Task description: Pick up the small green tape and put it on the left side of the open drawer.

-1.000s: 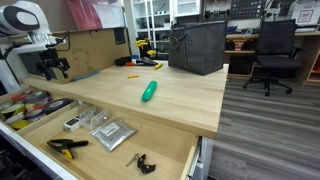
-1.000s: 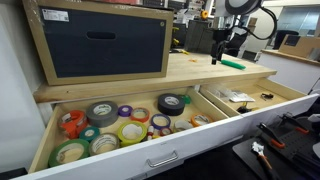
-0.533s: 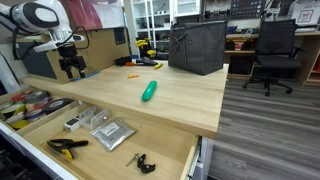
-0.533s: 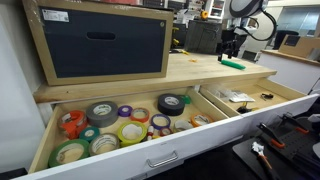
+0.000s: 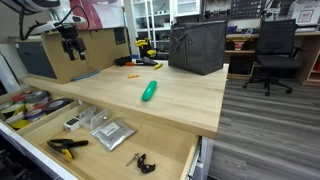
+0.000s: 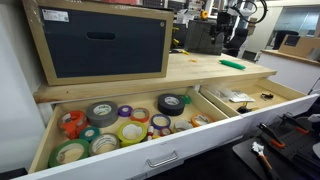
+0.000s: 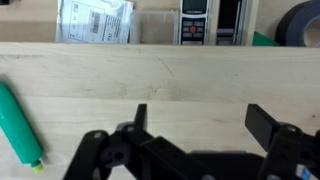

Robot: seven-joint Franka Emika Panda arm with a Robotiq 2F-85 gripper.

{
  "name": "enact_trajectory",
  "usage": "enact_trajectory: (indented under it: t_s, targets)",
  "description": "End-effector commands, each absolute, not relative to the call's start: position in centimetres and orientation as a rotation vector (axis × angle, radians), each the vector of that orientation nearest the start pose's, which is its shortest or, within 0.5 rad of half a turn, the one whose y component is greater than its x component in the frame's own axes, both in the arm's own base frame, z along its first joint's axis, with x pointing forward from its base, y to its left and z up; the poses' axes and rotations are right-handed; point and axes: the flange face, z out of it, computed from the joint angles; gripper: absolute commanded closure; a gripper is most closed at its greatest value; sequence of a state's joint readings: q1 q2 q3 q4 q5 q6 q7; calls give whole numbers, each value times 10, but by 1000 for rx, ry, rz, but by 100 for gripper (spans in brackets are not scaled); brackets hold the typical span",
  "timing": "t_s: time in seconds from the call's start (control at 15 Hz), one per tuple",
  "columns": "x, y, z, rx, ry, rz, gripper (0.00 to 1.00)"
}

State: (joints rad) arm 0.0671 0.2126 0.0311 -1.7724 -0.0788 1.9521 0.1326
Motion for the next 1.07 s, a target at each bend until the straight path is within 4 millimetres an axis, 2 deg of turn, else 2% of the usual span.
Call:
enact_trajectory:
  t_s: [0.0,0.47,1.0]
  targets:
    - [615,62,478,-3196,17,29,0]
    - [593,59,529,-3194,23,-3,0]
    - [573,60,567,-3205,-9,-6,0]
